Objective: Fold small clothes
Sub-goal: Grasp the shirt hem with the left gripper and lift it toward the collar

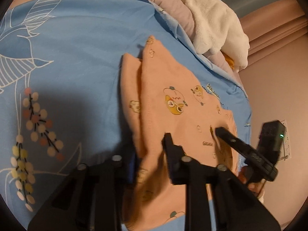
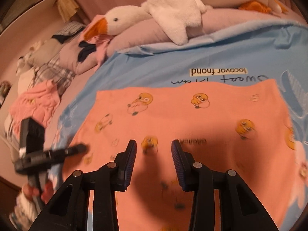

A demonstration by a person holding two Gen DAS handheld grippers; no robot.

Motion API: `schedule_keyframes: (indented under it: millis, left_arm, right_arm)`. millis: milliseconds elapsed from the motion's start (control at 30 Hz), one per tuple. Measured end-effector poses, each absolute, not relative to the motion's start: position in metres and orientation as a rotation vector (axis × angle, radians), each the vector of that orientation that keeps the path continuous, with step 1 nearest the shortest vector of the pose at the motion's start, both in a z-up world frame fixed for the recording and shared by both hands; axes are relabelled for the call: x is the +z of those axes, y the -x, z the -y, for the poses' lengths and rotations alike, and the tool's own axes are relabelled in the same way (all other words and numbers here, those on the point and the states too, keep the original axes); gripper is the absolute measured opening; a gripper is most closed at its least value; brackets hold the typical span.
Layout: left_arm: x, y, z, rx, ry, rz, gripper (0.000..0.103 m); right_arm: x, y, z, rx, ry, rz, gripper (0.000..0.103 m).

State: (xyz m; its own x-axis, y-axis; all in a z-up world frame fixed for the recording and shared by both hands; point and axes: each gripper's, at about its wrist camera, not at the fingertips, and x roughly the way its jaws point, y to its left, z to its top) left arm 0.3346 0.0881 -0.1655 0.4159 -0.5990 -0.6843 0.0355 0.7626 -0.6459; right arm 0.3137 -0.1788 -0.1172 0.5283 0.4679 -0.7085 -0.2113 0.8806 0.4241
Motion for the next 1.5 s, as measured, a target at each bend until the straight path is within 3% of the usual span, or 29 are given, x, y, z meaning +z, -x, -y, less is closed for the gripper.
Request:
schedule_keyframes:
  millis: [67,300,533,733,800,933,1000,1067,1133,1167,1300,1367,1433,1467,1500]
  left_arm:
    - [-0.167,-0.336,-0.091,-0.422,0.62,-1.084,0.022]
    - [-0.153,-0.333,-0.082,-0.402,0.576,-1.059,0.019]
    - [-0.127,-0.33,-0.066,-0.431,0.544,-1.025,0.017]
    - [-0.089,-0.328,-0.009,-0.539,0.412,-0.987,0.016]
    - [-0.082,-0.328,0.013,-0.569,0.371,-0.983,0.015]
    - [-0.083,-0.325,0.06,-0.602,0.27,-0.992,0.015]
    - [-0.093,-0.323,0.085,-0.621,0.21,-1.02,0.015]
    - [-0.107,-0.323,0.105,-0.647,0.174,-1.065,0.019]
    - [-0.12,-0.324,0.117,-0.661,0.173,-1.104,0.03]
    - [-0.123,-0.324,0.118,-0.671,0.177,-1.109,0.031]
    - [-0.126,-0.317,0.111,-0.698,0.187,-1.113,0.031]
    - [-0.125,-0.313,0.096,-0.695,0.207,-1.112,0.032]
    - [-0.122,-0.308,0.082,-0.677,0.227,-1.108,0.036]
    - [-0.12,-0.304,0.074,-0.665,0.236,-1.1,0.039]
    - [-0.119,-0.3,0.065,-0.652,0.244,-1.095,0.041]
  right_arm:
    - [-0.13,-0.319,0.17,0.379,-0.265,-0.983,0.031]
    - [-0.105,-0.291,0.151,0.389,-0.148,-0.947,0.03]
    - [-0.119,-0.247,0.128,0.431,0.004,-0.97,0.03]
    - [-0.098,-0.252,0.177,0.544,-0.374,-0.905,0.03]
    - [-0.097,-0.259,0.199,0.57,-0.545,-0.878,0.04]
    - [-0.114,-0.274,0.233,0.645,-0.902,-0.814,0.046]
    - [-0.128,-0.279,0.241,0.65,-1.025,-0.826,0.055]
    - [-0.135,-0.283,0.245,0.645,-1.09,-0.838,0.056]
    - [-0.14,-0.291,0.249,0.637,-1.134,-0.844,0.061]
    - [-0.143,-0.292,0.251,0.62,-1.147,-0.855,0.065]
    - [-0.15,-0.286,0.256,0.607,-1.13,-0.886,0.064]
    - [-0.146,-0.285,0.253,0.592,-1.061,-0.9,0.058]
    - [-0.141,-0.287,0.244,0.543,-0.94,-0.934,0.039]
    - [-0.14,-0.287,0.241,0.516,-0.876,-0.959,0.023]
    - [-0.141,-0.287,0.238,0.489,-0.822,-0.978,0.018]
